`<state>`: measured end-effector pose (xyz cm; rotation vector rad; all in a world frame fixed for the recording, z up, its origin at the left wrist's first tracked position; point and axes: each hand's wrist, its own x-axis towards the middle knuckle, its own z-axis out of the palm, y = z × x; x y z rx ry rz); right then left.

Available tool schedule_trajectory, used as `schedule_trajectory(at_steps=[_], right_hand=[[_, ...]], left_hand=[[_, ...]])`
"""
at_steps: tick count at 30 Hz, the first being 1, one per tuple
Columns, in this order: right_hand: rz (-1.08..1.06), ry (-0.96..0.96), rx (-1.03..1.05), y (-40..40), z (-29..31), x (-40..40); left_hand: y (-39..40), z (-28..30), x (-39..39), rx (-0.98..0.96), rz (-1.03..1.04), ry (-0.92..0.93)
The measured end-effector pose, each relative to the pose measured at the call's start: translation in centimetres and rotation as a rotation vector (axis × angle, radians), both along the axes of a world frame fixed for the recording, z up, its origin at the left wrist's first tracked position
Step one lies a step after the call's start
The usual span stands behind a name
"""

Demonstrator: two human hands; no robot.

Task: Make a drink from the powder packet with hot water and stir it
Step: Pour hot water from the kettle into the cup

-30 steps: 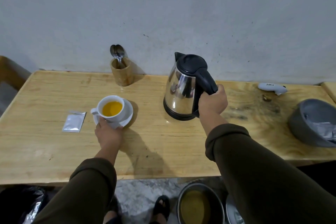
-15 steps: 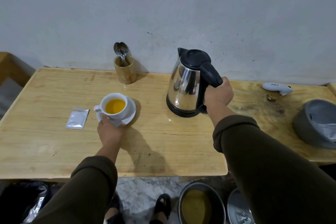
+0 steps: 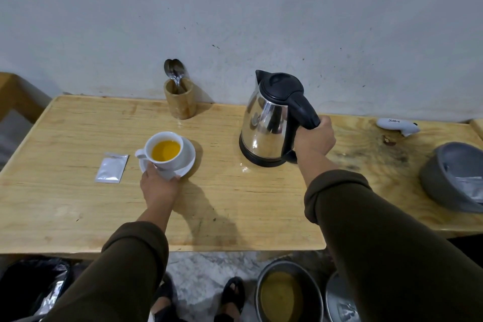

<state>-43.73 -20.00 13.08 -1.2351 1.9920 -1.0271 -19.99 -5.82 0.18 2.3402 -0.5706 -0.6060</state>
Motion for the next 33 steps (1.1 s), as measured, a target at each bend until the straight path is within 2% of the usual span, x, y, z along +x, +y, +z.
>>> schedule_trajectory(at_steps=[8,19,26,33], right_hand=[[-0.102,-0.107,0.018,1.4,-0.2,1.5],[-0.285,-0.193,0.168,6.0,0.1,6.1],[-0.113,-0.139,0.224,8.9,-0.2,11.1],[0.194,-0.045,0.297,10.3,-1.4,15.1]], left_hand=[[0.4,0.6,0.8,0.049,-0.060,0.001],[1.8,2.2,3.5,0.100,-0.254,0.040],[2.7,2.9,5.0,0.030,-0.365,0.131],[3.5,3.3,6.5,-0.145,-0.289,0.189]])
